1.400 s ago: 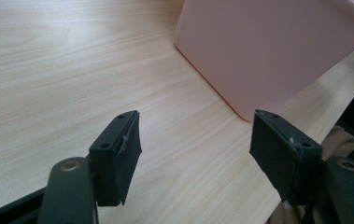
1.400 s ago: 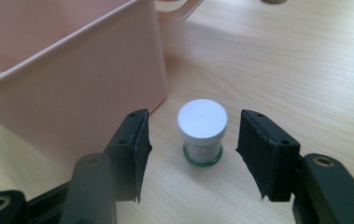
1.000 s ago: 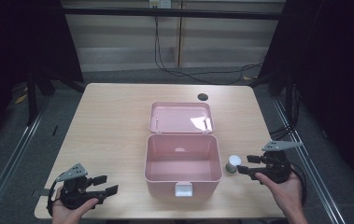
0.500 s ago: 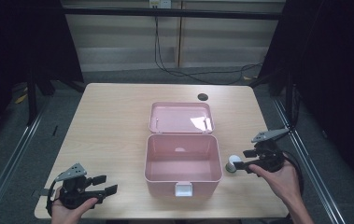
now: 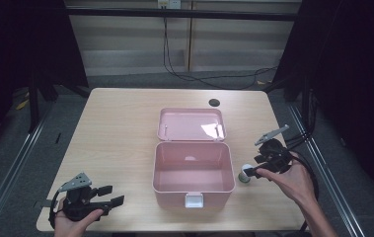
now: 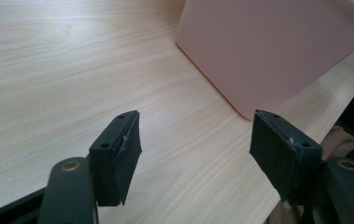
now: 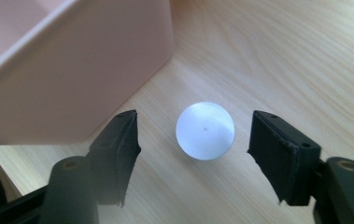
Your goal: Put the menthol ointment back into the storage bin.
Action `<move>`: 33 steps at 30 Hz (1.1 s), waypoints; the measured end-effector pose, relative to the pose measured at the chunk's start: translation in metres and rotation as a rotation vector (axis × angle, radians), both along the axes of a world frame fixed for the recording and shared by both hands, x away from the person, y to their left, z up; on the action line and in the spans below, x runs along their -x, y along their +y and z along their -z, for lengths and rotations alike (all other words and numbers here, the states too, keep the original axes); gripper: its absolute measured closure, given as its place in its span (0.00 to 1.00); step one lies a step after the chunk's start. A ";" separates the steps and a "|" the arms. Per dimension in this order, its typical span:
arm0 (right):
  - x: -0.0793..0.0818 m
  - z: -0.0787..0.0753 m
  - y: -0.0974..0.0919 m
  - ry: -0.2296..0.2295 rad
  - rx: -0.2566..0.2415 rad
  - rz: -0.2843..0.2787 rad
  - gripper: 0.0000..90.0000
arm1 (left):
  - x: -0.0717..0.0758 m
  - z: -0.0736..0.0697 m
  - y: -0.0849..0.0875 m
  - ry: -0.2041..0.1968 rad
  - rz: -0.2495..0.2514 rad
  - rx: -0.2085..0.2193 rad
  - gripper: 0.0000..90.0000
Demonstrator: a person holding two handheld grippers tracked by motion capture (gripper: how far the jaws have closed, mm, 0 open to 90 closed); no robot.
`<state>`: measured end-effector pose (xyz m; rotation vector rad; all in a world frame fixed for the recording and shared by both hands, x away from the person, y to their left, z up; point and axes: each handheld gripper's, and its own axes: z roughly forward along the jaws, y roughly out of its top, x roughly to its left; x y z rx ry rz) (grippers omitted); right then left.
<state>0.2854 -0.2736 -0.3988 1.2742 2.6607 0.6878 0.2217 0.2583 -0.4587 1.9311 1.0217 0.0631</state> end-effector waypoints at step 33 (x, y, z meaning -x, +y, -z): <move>-0.042 0.018 0.023 0.233 0.237 -0.072 0.48 | 0.000 0.000 0.000 0.003 0.008 0.000 0.37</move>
